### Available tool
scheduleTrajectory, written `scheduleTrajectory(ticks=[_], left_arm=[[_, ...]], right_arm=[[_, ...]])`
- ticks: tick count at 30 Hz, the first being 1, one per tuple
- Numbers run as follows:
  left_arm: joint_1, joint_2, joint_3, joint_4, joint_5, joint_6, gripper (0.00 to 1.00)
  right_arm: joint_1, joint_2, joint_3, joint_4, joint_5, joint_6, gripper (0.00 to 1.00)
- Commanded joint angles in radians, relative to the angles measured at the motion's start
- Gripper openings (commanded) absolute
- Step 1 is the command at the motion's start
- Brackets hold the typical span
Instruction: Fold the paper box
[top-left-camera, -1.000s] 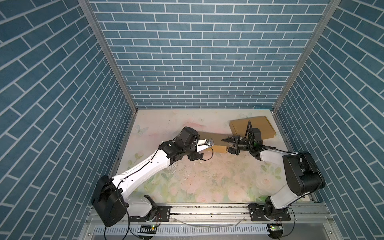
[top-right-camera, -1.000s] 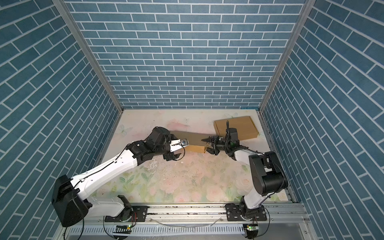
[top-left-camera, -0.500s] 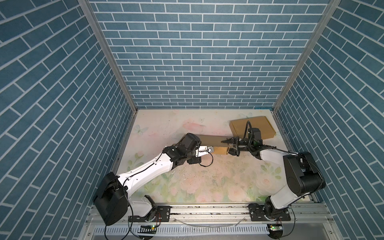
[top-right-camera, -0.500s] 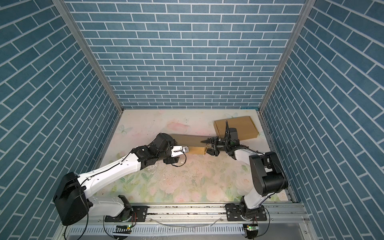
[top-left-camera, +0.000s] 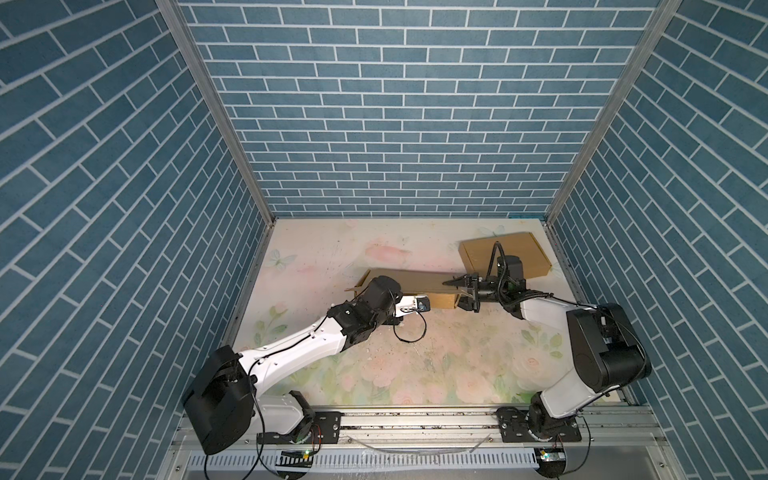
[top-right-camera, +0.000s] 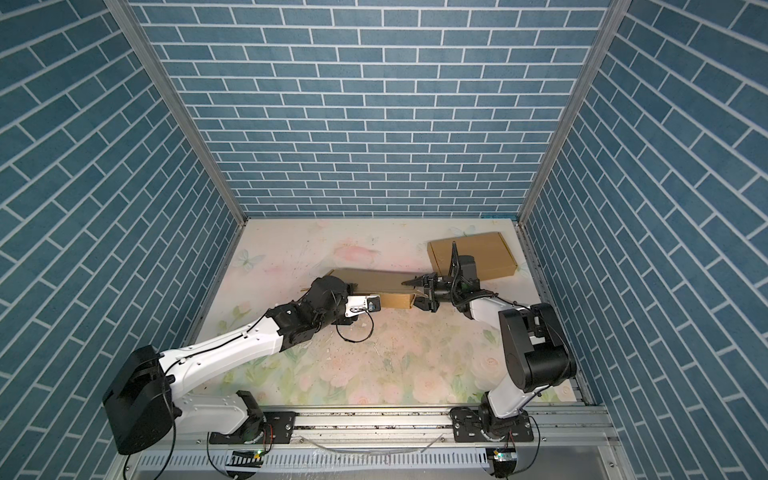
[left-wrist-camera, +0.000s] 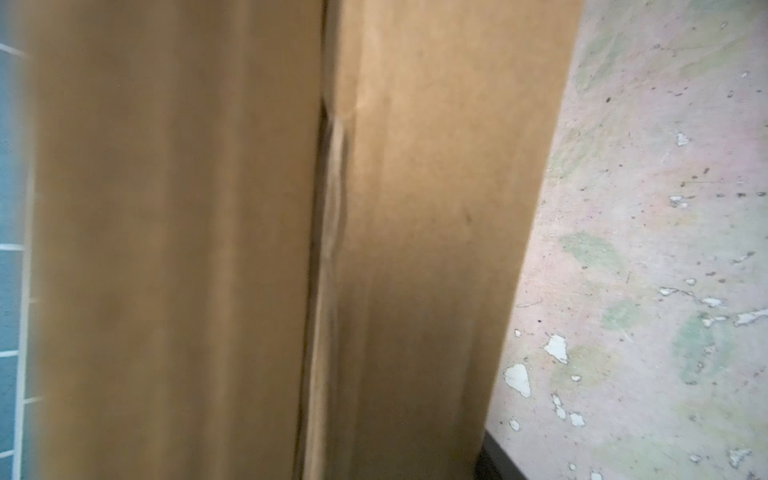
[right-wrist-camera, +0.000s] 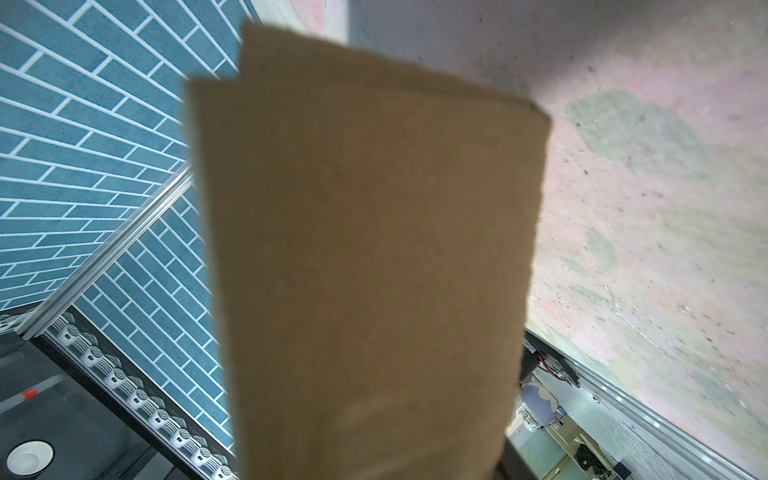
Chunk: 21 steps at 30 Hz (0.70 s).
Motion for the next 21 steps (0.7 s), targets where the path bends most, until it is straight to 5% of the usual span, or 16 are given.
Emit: scheduleTrajectory(ticks=[1, 8, 14, 17, 21], left_arm=[[-0.009, -0.021, -0.001, -0.007, -0.002, 0.005, 0.56], [-0.007, -0.015, 0.036, -0.112, -0.01, -0.07, 0.55], [0.007, 0.011, 0.114, -0.299, 0.03, -0.158, 0.53], [0.033, 0.043, 0.176, -0.425, 0.088, -0.193, 0.52], [0.071, 0.098, 0.266, -0.584, 0.177, -0.219, 0.51]], right_arm=[[-0.002, -0.034, -0.002, 0.058, -0.057, 0.066, 0.48], [-0.04, -0.071, -0.036, 0.106, -0.054, 0.086, 0.65], [-0.146, -0.156, -0.079, 0.066, -0.054, 0.022, 0.68], [-0.186, -0.218, -0.03, -0.14, -0.035, -0.193, 0.68], [-0.228, -0.318, 0.15, -0.773, 0.163, -0.791, 0.68]])
